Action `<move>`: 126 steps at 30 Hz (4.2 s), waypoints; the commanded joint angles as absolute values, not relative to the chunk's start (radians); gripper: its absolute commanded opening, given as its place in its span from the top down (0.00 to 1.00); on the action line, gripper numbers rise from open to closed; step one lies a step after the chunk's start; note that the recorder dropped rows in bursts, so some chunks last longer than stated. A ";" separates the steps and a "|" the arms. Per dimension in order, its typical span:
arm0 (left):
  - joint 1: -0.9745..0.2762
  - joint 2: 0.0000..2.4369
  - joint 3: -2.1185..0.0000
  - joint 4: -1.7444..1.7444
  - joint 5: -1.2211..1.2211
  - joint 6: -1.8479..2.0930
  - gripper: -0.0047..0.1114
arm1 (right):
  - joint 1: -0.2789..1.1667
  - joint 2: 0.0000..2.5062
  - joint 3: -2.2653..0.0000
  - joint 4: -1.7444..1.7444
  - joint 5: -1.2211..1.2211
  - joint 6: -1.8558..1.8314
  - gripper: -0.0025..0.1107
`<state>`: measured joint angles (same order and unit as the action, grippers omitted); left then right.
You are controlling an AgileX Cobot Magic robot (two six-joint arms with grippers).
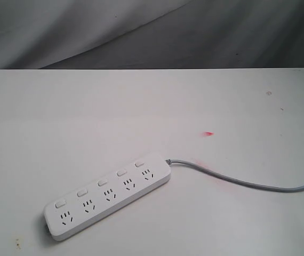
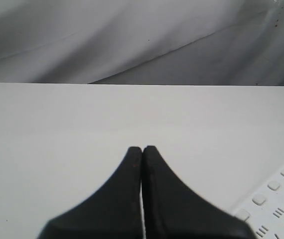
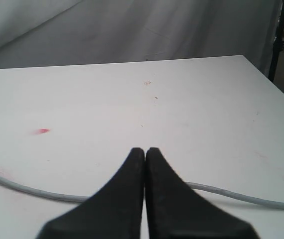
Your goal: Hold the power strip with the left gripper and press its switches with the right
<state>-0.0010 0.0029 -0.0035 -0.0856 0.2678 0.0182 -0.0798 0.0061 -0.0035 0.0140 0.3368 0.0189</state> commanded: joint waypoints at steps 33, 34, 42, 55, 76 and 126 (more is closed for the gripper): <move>-0.005 0.115 -0.364 -0.115 0.426 0.088 0.96 | -0.083 0.000 0.000 0.011 0.333 0.009 0.98; -0.005 0.156 -0.417 -0.115 0.446 0.088 0.96 | -0.083 0.000 0.000 0.011 0.333 0.009 0.98; -0.005 0.482 -0.883 -0.104 0.714 0.149 0.96 | -0.083 0.000 0.000 0.011 0.333 0.009 0.98; -0.005 0.688 -1.237 -0.186 0.936 0.357 0.96 | -0.083 0.000 0.000 0.009 0.333 0.009 0.98; 0.271 0.964 -1.271 -0.408 0.976 0.366 0.96 | -0.083 0.000 0.000 0.011 0.333 0.009 0.98; 0.965 0.934 -0.649 -0.898 1.221 1.568 0.96 | -0.083 0.000 0.000 0.011 0.333 0.009 0.98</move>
